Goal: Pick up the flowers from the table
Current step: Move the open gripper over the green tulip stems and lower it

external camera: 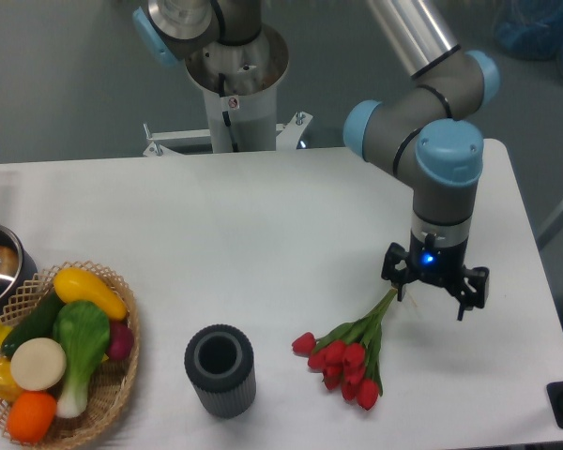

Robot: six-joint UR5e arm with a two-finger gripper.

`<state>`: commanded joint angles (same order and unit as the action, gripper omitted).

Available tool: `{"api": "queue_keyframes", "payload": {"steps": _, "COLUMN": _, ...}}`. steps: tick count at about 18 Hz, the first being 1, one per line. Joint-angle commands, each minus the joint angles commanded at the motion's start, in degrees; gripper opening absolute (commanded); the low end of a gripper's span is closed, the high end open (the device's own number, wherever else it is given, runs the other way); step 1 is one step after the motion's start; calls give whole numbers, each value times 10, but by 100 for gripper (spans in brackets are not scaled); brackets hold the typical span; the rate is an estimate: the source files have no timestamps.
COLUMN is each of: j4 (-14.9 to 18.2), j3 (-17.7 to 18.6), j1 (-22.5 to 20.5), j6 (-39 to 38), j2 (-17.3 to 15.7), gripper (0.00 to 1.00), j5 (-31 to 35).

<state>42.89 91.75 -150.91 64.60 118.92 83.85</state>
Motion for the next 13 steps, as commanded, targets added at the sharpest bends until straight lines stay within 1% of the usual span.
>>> {"api": "queue_keyframes", "payload": {"steps": 3, "j4": -3, "j3": 24, "j1": 0, "j6": 10, "j2": -3, "gripper": 100, "j5": 4}}
{"api": "queue_keyframes", "payload": {"steps": 5, "j4": -3, "j3": 33, "j1": 0, "j6": 36, "j2": -5, "gripper": 100, "j5": 4}}
{"api": "queue_keyframes", "payload": {"steps": 7, "j4": -3, "j3": 51, "j1": -2, "j6": 79, "j2": -7, "gripper": 100, "j5": 4}}
{"api": "queue_keyframes", "payload": {"steps": 10, "j4": -1, "j3": 58, "j1": -2, "j6": 122, "j2": -2, "gripper": 100, "j5": 4}}
{"api": "queue_keyframes", "payload": {"steps": 13, "j4": -1, "j3": 70, "j1": -3, "j6": 127, "j2": 0, "gripper": 100, "j5": 4}}
